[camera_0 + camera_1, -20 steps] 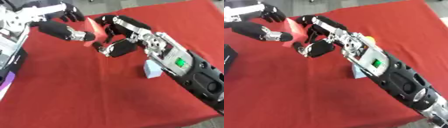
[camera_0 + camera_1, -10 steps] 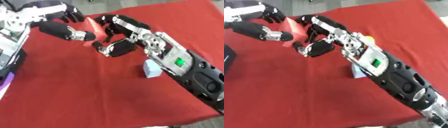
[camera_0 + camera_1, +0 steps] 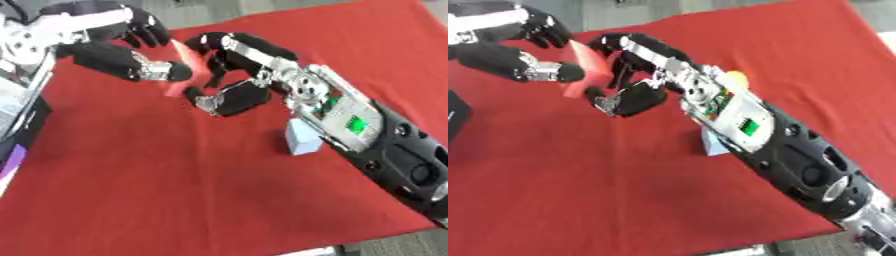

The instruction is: Pick up the objects with one hand, pass them to the other hand, and then place them into the box on the other side of the table.

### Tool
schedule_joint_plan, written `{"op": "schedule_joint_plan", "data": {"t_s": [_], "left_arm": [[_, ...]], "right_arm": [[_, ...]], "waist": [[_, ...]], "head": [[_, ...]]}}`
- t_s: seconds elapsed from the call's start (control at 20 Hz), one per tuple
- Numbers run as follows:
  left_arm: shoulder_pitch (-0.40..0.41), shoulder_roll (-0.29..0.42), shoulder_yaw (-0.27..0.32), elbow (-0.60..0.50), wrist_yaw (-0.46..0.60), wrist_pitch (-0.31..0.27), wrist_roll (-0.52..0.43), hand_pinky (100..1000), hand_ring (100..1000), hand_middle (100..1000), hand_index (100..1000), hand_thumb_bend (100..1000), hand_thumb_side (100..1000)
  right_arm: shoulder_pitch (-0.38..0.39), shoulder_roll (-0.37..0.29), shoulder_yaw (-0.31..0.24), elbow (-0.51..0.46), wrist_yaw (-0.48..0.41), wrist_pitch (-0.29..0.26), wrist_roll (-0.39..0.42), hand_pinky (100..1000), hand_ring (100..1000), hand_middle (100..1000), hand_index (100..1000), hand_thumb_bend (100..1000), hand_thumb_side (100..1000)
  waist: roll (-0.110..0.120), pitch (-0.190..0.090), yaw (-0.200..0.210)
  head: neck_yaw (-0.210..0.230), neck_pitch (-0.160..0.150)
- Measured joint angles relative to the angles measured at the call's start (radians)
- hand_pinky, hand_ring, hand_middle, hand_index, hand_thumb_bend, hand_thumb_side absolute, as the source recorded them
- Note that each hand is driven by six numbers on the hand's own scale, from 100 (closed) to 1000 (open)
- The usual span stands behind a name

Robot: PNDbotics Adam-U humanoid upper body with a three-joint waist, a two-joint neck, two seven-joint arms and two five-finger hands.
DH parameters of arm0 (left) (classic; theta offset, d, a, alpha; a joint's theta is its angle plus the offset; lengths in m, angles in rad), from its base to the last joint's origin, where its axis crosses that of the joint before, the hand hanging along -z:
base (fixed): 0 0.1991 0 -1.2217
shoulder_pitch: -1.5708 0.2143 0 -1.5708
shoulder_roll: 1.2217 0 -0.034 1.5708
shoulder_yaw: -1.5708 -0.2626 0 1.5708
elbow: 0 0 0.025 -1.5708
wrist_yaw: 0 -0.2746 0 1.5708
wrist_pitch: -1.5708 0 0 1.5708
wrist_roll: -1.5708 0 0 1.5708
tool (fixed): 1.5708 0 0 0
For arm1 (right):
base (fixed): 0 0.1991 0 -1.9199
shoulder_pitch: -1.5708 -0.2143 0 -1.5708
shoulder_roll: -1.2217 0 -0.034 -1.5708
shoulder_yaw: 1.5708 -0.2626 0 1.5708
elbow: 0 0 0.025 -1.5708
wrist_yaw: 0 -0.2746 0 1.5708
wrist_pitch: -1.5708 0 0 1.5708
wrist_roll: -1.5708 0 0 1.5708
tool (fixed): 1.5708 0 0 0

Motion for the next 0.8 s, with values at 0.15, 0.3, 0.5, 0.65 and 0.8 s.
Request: {"op": "schedule_joint_plan", "data": {"t_s": [0.15, 0.3, 0.5, 0.65, 0.8], "left_arm": [[0.000, 0.000, 0.000, 0.003, 0.000, 0.004, -0.008, 887, 847, 774, 804, 605, 659], [-0.004, 0.000, -0.001, 0.014, -0.004, 0.007, -0.015, 887, 848, 775, 807, 596, 660], [-0.011, -0.004, -0.002, 0.033, -0.014, 0.012, -0.021, 887, 849, 776, 809, 570, 652], [-0.019, -0.008, -0.007, 0.046, -0.021, 0.010, -0.026, 887, 849, 777, 810, 549, 637], [-0.027, -0.009, -0.008, 0.054, -0.023, 0.007, -0.030, 888, 850, 777, 811, 526, 616]], "right_arm": [[0.000, 0.000, 0.000, 0.000, 0.002, 0.004, 0.000, 573, 559, 350, 514, 100, 100], [0.000, 0.000, 0.000, -0.005, 0.003, 0.006, 0.001, 558, 551, 348, 513, 100, 100], [0.000, 0.000, -0.001, -0.011, 0.003, 0.007, 0.001, 539, 530, 335, 505, 100, 100], [0.000, 0.000, -0.004, -0.011, 0.003, 0.006, 0.001, 524, 516, 323, 501, 100, 100], [0.000, -0.001, -0.007, -0.011, 0.003, 0.005, -0.001, 516, 507, 312, 499, 100, 100]], "waist": [[0.000, 0.003, 0.000], [0.000, 0.003, 0.000], [0.000, 0.003, 0.001], [0.000, 0.003, 0.002], [0.000, 0.003, 0.003]], "head": [[0.000, 0.000], [0.000, 0.000], [0.000, 0.000], [0.000, 0.000], [-0.001, 0.000]]}}
